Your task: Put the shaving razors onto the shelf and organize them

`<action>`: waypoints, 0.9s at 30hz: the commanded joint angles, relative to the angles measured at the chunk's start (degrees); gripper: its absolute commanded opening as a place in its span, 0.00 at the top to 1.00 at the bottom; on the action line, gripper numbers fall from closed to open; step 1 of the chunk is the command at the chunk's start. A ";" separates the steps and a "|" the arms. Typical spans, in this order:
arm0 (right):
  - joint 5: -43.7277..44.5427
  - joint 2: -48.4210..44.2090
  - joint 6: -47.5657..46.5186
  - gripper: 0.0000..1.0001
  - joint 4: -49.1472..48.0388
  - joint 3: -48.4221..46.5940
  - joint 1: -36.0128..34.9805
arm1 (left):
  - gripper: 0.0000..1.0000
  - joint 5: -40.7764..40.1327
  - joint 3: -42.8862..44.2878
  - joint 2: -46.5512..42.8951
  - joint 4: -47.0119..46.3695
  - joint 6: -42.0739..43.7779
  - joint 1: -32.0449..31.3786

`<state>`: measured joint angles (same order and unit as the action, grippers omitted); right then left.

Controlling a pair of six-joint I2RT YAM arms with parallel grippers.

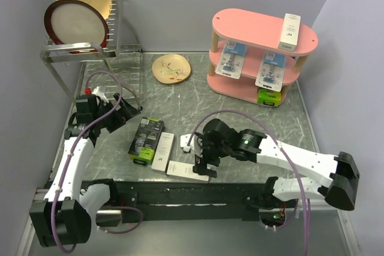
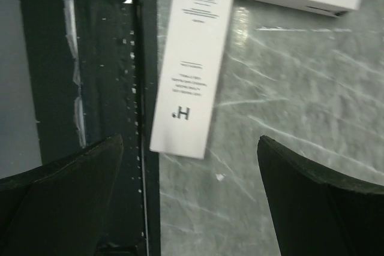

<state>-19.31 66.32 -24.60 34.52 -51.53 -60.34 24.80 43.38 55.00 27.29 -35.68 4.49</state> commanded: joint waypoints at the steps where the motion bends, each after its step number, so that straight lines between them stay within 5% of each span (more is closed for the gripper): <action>1: -4.86 3.28 -0.19 0.00 -5.07 -0.33 -2.32 | 0.01 0.43 -1.62 -3.58 -0.04 0.70 1.30; 23: 6.65 18.57 4.03 0.00 -13.70 2.84 -6.20 | 0.01 2.54 -5.49 -8.42 -1.27 -1.93 3.59; 27: 6.04 20.42 2.98 0.08 -13.52 1.69 -6.20 | 0.01 2.62 -5.32 -8.07 -1.45 -1.85 3.68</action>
<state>-13.72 85.73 -21.08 22.70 -47.35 -66.24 25.91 37.82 47.11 28.05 -37.21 7.81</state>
